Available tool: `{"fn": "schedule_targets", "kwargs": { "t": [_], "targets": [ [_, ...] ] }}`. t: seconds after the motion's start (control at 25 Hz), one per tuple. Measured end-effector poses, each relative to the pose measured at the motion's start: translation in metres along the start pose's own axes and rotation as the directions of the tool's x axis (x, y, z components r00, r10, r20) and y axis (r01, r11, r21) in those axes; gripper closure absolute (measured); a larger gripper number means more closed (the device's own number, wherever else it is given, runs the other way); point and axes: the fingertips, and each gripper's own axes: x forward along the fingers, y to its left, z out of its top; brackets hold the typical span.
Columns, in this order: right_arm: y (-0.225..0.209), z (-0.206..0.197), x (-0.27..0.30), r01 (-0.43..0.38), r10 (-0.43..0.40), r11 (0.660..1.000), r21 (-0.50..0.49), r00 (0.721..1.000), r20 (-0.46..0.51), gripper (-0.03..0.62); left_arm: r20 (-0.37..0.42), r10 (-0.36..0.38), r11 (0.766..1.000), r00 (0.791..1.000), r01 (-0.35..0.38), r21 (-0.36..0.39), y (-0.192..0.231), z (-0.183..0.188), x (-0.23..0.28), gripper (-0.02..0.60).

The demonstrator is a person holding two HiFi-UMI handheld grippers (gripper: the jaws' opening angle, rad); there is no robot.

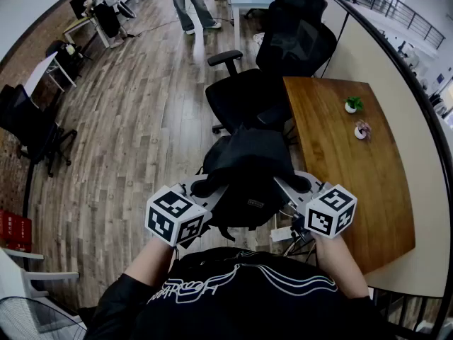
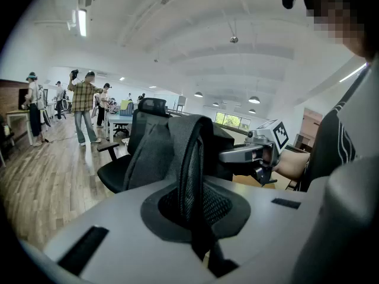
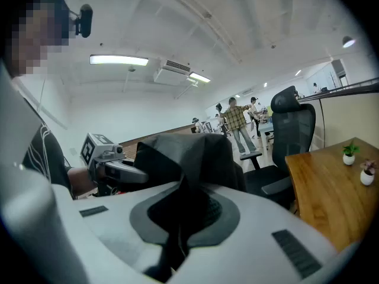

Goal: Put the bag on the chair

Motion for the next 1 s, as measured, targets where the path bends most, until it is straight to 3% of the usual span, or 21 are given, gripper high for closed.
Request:
{"fn": "schedule_targets", "kwargs": {
  "t": [0.4,0.64,1.0],
  "targets": [
    [0.005,-0.006,-0.026,-0.017,0.017,1.0,-0.006,0.999,0.029,0.583,0.003,0.027,0.999,1.0,-0.027,0.03,-0.029,-0.001,-0.003,0.549],
    [0.004,-0.011,-0.03,-0.023,0.023,1.0,-0.004,1.0,0.02,0.584,0.008,0.058,0.998,0.998,-0.058,-0.001,-0.036,-0.006,-0.002,0.549],
    [-0.009,-0.021,-0.006,-0.044,0.045,0.998,0.036,0.998,-0.037,0.585,-0.008,0.043,0.998,0.999,-0.043,-0.042,-0.012,-0.017,0.008,0.549]
  ]
}}
